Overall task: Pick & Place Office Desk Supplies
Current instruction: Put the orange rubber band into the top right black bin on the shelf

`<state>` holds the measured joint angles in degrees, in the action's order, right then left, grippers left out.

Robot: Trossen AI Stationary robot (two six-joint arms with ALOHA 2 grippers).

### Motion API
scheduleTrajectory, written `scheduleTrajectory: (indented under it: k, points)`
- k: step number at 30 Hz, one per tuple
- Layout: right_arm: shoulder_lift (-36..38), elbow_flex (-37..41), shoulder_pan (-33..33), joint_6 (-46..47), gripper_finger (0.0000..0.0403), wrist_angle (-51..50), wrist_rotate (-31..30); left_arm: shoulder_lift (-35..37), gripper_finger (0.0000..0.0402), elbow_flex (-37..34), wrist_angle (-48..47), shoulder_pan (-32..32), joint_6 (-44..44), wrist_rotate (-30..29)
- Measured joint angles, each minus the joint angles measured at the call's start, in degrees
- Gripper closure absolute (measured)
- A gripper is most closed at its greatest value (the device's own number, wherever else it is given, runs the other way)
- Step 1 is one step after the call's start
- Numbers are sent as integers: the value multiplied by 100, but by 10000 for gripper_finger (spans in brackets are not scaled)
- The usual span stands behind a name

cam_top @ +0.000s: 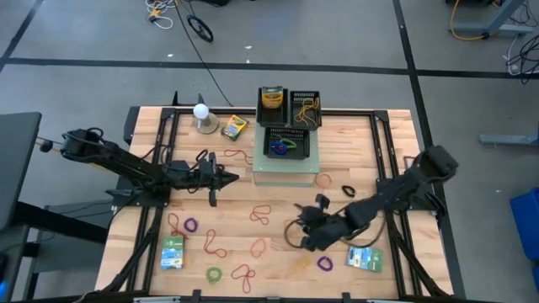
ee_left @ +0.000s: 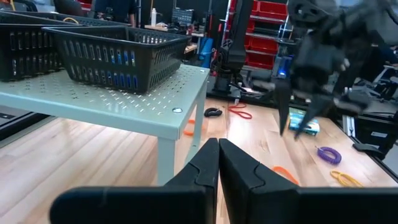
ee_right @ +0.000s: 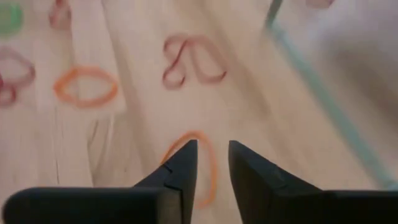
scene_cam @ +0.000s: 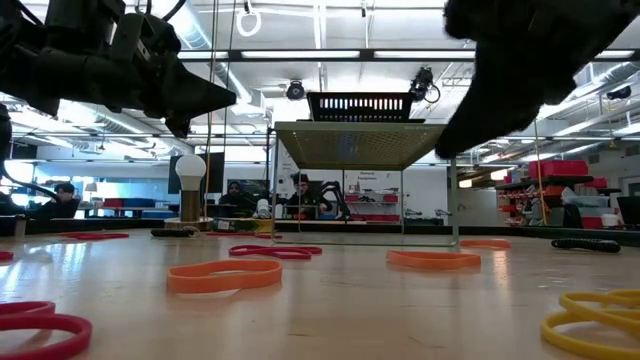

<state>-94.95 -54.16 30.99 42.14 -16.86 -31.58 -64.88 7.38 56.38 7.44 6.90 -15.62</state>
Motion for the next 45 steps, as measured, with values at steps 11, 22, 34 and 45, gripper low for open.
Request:
scheduleTrajectory:
  k: [11,22,34,45]
  points:
    - [-1505,-1465,-254,-683,259,-1457,1650,-2,385,0,-2,0,0,0]
    - [-1649,-1488,-583,-1190,322,-1464,2134,-4,385,2,-7,0,0,1]
    - [-1649,-1488,-605,-1290,367,-1492,2315,-4,385,2,-4,0,2,1]
    - [-1640,-1488,-617,-1307,399,-1614,2273,-4,385,2,-4,0,0,0]
